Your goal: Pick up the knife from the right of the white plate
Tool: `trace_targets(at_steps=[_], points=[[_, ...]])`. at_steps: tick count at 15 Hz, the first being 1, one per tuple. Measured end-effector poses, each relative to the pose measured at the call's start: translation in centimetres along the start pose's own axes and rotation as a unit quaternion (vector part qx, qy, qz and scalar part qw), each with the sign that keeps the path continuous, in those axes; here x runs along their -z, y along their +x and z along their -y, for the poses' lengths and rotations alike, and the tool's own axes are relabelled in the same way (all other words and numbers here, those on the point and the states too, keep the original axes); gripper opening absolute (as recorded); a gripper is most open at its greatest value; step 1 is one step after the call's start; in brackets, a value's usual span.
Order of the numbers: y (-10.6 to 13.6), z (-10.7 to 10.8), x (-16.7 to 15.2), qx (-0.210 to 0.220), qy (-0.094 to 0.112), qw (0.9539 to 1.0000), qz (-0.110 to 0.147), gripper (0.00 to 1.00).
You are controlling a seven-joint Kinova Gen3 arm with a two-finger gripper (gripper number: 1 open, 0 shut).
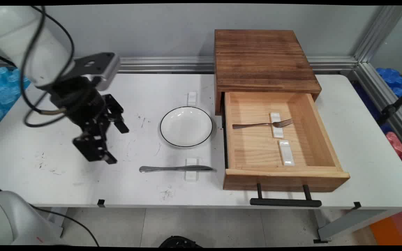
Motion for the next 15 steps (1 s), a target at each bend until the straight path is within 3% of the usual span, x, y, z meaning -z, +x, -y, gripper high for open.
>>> trace_targets(at_steps=[6, 15], points=[[1.3, 0.8, -5.4, 0.031, 0.018, 0.9993, -0.006, 1.00], [2.7, 1.6, -12.1, 0.015, 0.030, 0.9994, -0.004, 1.00]])
